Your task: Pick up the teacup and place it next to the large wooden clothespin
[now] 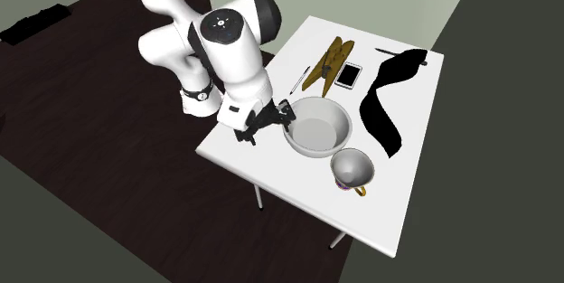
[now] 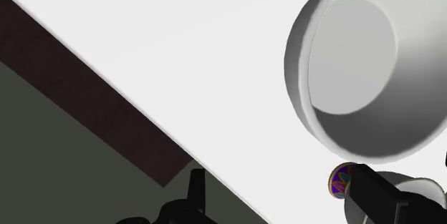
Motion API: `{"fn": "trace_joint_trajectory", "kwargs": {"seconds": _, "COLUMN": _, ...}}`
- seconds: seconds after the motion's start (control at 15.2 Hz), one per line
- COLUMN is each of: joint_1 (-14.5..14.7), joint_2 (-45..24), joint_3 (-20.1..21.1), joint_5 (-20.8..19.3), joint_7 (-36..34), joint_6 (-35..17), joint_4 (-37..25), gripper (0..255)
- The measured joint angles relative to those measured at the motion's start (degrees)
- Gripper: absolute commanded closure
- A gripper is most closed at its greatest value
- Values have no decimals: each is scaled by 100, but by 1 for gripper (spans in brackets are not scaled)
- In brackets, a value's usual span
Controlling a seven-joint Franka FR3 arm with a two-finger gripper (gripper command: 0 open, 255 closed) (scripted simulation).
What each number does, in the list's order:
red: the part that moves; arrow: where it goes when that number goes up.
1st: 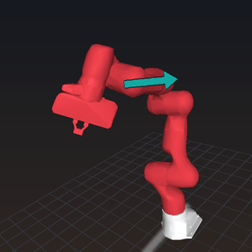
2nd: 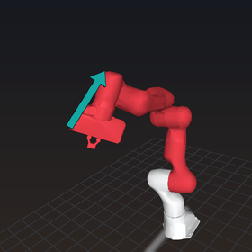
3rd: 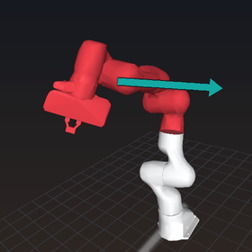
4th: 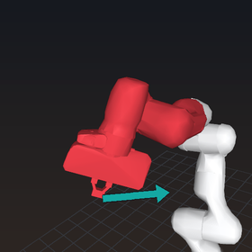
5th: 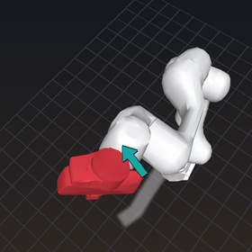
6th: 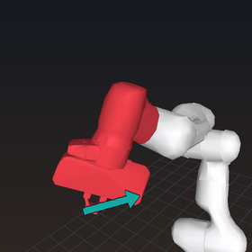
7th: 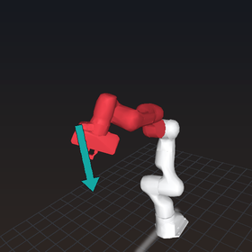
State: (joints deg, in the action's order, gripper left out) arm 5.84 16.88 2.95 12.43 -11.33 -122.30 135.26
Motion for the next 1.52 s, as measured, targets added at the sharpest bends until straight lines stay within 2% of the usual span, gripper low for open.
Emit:
{"fn": "trace_joint_trajectory", "kwargs": {"seconds": 0.53, "joint_1": 253, "joint_2": -1481, "joint_3": 223, "joint_5": 470, "joint_7": -98, "joint_6": -1116, "joint_4": -826, "gripper": 0}}
{"fn": "trace_joint_trajectory", "kwargs": {"seconds": 0.99, "joint_1": 425, "joint_2": -2734, "joint_3": 386, "joint_5": 702, "joint_7": -210, "joint_6": -1714, "joint_4": -1875, "gripper": 0}}
{"fn": "trace_joint_trajectory", "kwargs": {"seconds": 1.52, "joint_1": 503, "joint_2": -3209, "joint_3": 445, "joint_5": 757, "joint_7": -193, "joint_6": -2137, "joint_4": -1974, "gripper": 0}}
